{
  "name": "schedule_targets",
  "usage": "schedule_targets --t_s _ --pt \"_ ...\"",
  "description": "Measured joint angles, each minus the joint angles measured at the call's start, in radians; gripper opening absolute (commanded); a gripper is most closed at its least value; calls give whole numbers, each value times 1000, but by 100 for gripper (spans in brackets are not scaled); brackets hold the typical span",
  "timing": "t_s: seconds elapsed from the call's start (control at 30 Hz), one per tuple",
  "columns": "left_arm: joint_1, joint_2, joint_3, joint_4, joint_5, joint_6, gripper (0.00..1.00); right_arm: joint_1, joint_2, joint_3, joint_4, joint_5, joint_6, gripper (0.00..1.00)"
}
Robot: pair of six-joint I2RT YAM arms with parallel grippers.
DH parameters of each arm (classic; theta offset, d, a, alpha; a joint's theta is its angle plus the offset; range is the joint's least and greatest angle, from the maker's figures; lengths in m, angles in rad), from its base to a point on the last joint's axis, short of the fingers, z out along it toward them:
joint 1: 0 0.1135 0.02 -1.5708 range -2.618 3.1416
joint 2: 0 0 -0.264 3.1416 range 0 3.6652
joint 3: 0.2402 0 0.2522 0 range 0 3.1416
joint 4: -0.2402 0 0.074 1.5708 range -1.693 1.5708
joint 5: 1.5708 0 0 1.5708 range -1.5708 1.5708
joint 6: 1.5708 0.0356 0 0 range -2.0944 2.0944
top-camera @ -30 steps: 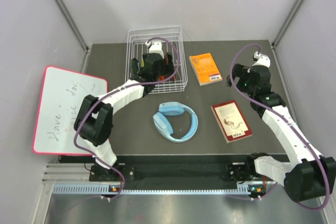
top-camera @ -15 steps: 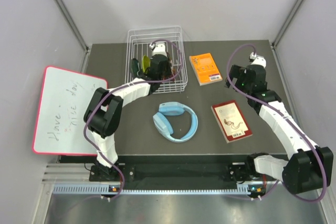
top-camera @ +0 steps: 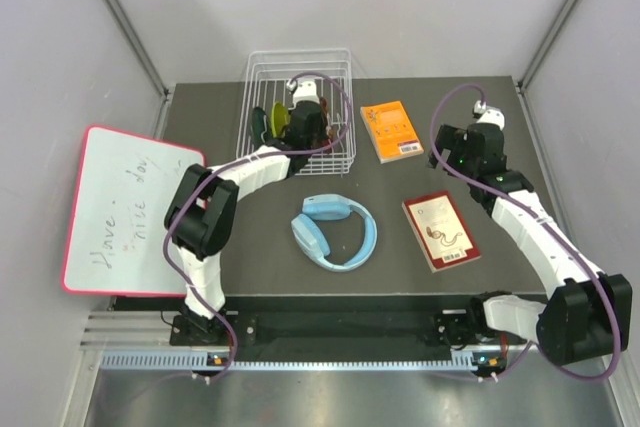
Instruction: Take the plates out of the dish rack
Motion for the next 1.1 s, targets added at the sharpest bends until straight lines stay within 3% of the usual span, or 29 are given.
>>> schedule_targets --t_s 0.57,1.1 --pt "-86 3 17 -3 -390 223 0 0 -60 -1 -45 8 1 100" --pt "-98 -20 10 -8 -408 261 0 0 -116 -15 -64 7 1 100"
